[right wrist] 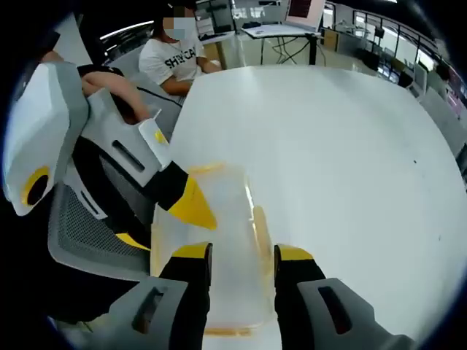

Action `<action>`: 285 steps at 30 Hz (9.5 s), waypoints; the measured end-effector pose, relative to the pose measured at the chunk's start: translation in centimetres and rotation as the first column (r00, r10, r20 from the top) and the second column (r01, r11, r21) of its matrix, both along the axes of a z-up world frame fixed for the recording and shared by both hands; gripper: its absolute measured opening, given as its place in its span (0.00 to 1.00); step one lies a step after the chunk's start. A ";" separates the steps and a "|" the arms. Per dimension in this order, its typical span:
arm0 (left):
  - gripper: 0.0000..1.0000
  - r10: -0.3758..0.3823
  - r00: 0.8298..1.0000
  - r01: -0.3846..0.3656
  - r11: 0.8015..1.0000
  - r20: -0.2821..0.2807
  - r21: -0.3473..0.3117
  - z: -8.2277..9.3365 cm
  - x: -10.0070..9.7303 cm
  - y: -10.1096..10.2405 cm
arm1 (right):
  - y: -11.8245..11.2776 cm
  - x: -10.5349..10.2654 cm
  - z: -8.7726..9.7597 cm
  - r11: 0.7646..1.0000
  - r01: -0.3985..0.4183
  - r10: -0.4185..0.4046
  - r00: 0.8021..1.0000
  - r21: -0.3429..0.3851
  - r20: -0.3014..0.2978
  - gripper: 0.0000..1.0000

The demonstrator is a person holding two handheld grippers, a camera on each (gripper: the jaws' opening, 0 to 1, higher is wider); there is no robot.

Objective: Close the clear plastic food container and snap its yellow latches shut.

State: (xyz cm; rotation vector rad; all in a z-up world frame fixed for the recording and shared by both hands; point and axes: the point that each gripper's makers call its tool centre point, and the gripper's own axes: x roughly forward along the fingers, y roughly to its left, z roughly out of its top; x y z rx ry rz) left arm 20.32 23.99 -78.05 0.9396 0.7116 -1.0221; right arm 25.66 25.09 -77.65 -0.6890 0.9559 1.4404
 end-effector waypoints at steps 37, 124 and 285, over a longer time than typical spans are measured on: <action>0.43 -0.062 0.995 0.056 0.995 0.074 0.081 -0.6 0.2 0.4 | -0.2 -0.4 -1.2 0.971 -0.076 0.030 0.979 -0.226 -0.204 0.26; 0.72 -0.105 0.965 0.136 0.984 -0.241 0.117 -1.9 2.7 4.7 | -4.1 -3.7 -2.9 0.977 -0.114 0.159 0.953 -0.181 0.257 0.74; 0.91 0.352 0.891 -0.454 0.667 -0.288 -0.591 -2.3 13.3 18.1 | 6.1 7.8 -0.9 0.604 0.621 -0.744 0.664 0.499 0.075 0.99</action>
